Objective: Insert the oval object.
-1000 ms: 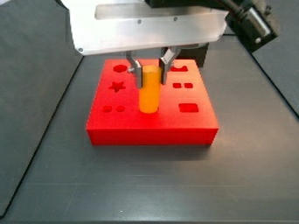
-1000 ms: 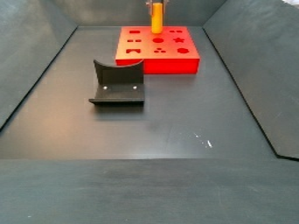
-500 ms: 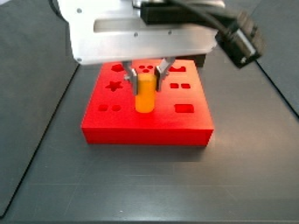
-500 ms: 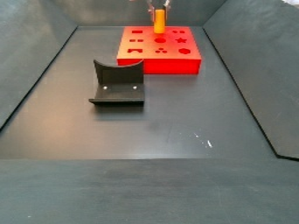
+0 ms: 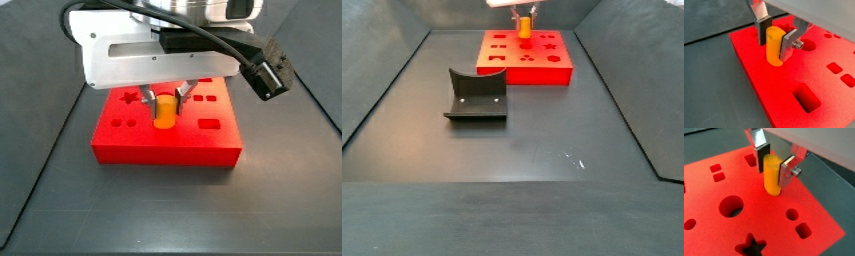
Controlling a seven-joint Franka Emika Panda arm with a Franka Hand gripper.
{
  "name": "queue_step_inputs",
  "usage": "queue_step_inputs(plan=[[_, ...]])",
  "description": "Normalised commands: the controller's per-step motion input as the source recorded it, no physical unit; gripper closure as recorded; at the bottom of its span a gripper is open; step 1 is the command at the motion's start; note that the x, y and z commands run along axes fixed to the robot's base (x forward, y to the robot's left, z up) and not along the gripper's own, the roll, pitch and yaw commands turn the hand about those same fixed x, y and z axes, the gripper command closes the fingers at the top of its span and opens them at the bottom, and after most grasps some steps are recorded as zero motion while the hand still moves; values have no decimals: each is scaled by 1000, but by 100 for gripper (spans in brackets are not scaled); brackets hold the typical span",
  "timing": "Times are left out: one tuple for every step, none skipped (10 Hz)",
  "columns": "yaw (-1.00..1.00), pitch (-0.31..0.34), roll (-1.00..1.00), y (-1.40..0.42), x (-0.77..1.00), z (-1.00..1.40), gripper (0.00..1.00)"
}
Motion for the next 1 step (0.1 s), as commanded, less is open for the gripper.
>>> queue_step_inputs(plan=[[0, 0, 0, 0, 0, 0, 100]])
